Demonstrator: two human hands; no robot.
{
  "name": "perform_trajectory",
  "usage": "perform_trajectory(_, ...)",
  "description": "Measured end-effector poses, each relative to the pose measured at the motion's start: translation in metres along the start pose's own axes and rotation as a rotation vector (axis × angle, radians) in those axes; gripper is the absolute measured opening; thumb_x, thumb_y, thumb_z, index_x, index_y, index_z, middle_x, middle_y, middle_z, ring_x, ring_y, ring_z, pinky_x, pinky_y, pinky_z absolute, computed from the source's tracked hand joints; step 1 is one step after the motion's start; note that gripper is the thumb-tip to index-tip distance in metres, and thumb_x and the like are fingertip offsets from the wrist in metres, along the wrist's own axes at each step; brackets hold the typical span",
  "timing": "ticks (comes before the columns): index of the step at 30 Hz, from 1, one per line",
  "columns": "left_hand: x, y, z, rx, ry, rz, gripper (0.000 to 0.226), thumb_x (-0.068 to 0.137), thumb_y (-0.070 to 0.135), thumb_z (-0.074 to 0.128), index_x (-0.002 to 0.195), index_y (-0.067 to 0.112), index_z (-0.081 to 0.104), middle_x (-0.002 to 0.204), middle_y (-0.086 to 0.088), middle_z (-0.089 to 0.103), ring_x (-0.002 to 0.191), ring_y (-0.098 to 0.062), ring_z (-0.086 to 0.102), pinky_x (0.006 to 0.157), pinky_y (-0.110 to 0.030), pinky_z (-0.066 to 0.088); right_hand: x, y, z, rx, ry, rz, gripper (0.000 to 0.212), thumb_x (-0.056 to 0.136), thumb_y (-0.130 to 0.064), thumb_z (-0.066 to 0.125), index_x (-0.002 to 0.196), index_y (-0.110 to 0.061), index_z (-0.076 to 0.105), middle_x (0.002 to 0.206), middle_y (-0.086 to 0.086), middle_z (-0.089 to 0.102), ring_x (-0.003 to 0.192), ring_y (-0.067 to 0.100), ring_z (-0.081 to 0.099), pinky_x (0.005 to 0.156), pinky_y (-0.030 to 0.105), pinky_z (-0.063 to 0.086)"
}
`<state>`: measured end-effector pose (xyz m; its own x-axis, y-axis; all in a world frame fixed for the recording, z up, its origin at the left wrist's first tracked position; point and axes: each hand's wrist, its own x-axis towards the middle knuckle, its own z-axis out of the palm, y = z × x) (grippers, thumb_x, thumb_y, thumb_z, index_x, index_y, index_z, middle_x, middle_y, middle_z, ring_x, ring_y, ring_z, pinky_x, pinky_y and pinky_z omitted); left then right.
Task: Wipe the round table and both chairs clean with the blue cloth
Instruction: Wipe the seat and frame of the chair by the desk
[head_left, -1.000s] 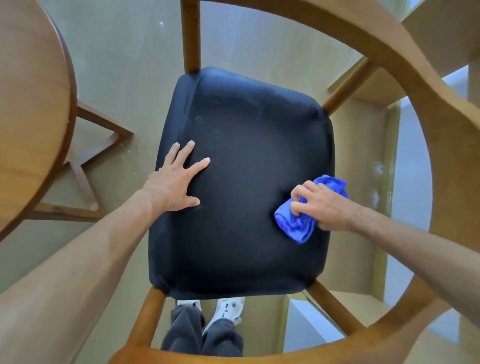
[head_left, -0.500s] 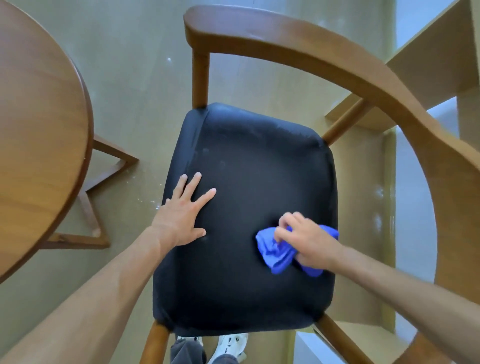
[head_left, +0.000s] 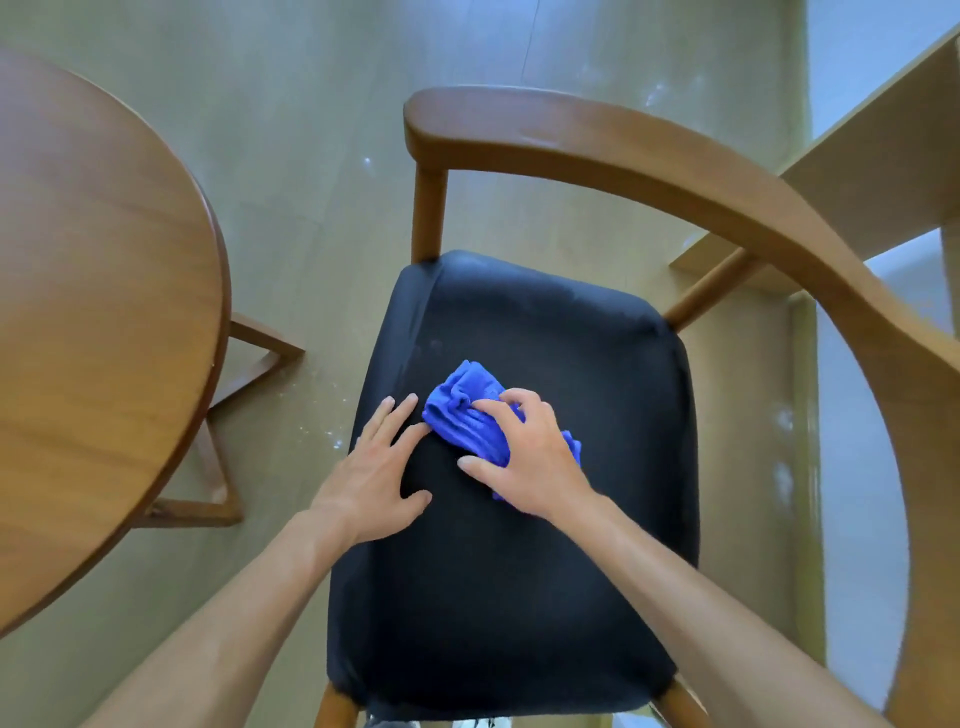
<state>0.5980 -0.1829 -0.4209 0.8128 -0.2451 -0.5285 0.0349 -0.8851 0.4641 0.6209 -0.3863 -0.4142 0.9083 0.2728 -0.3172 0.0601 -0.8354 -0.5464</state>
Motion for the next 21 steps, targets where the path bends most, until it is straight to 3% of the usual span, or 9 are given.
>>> perform_trajectory(3,-0.004,0.019,-0.005,-0.048,0.255,-0.025,0.065,0.085,0.022,0.062,0.143,0.012,0.037,0.158,-0.008,0.017,0.148,-0.024,0.012,0.116,-0.037,0.026,-0.005,0.035,-0.032,0.138,0.123,0.109,0.041,0.092,-0.035,0.058,0.131,-0.025,0.055,0.14,-0.005,0.042,0.13,0.014,0.037,0.109,0.032,0.031)
perform_trajectory(5,0.004,0.037,-0.009,0.091,0.455,0.163,0.072,0.072,0.013,0.07,0.139,0.006,0.046,0.152,-0.017,0.032,0.143,-0.036,0.026,0.115,-0.048,0.029,-0.01,0.069,-0.049,0.039,0.309,0.259,0.034,0.096,-0.023,0.053,0.129,-0.018,0.058,0.142,0.002,0.044,0.133,0.021,0.036,0.111,0.036,0.028)
perform_trajectory(6,0.011,0.046,-0.011,0.188,0.459,0.293,0.079,0.067,0.013,0.07,0.142,0.009,0.044,0.153,-0.017,0.032,0.143,-0.038,0.026,0.115,-0.052,0.027,-0.014,0.084,-0.053,-0.024,0.346,0.332,0.035,0.096,-0.02,0.052,0.13,-0.016,0.057,0.144,0.004,0.042,0.134,0.024,0.035,0.111,0.038,0.027)
perform_trajectory(8,0.028,0.06,-0.013,0.446,0.257,0.5,0.093,0.07,0.019,0.065,0.152,0.021,0.022,0.16,-0.011,0.014,0.148,-0.035,0.007,0.118,-0.054,0.011,-0.023,0.107,-0.047,-0.14,0.315,0.383,0.04,0.096,-0.02,0.051,0.136,-0.016,0.052,0.15,0.008,0.036,0.139,0.027,0.029,0.114,0.04,0.024)
perform_trajectory(10,0.046,0.071,-0.009,0.675,0.008,0.553,0.096,0.079,0.023,0.06,0.153,0.03,-0.001,0.162,-0.006,0.001,0.149,-0.031,-0.006,0.119,-0.053,-0.003,-0.029,0.121,-0.03,-0.229,0.249,0.348,0.047,0.095,-0.023,0.052,0.142,-0.019,0.044,0.155,0.009,0.027,0.144,0.028,0.02,0.117,0.042,0.018)
perform_trajectory(12,0.061,0.076,-0.005,0.775,-0.065,0.57,0.089,0.084,0.025,0.058,0.151,0.033,0.001,0.157,-0.008,0.014,0.144,-0.033,0.014,0.117,-0.051,0.005,-0.032,0.127,-0.014,-0.293,0.23,0.341,0.052,0.097,-0.029,0.049,0.146,-0.02,0.037,0.158,0.009,0.019,0.147,0.029,0.012,0.118,0.046,0.013)
perform_trajectory(15,0.071,0.078,-0.001,0.887,0.05,0.618,0.078,0.078,0.03,0.065,0.144,0.029,0.024,0.131,-0.008,0.045,0.112,-0.03,0.047,0.098,-0.046,0.035,-0.03,0.132,-0.002,-0.32,0.28,0.354,0.057,0.093,-0.039,0.032,0.145,-0.018,0.038,0.156,0.012,0.023,0.146,0.032,0.016,0.117,0.051,0.015)
perform_trajectory(17,0.069,0.075,0.002,0.928,0.153,0.633,0.076,0.066,0.034,0.072,0.136,0.026,0.041,0.112,-0.007,0.057,0.093,-0.026,0.056,0.081,-0.041,0.045,-0.029,0.135,0.002,-0.351,0.313,0.341,0.058,0.091,-0.039,0.029,0.144,-0.017,0.04,0.155,0.013,0.026,0.145,0.032,0.019,0.115,0.053,0.019)
perform_trajectory(21,0.073,0.057,-0.002,0.843,0.376,0.549,0.072,0.06,0.036,0.077,0.128,0.023,0.057,0.093,-0.009,0.061,0.073,-0.027,0.056,0.063,-0.037,0.045,-0.029,0.143,0.009,-0.382,0.344,0.313,0.058,0.091,-0.039,0.031,0.144,-0.019,0.038,0.156,0.012,0.023,0.145,0.031,0.017,0.116,0.053,0.018)
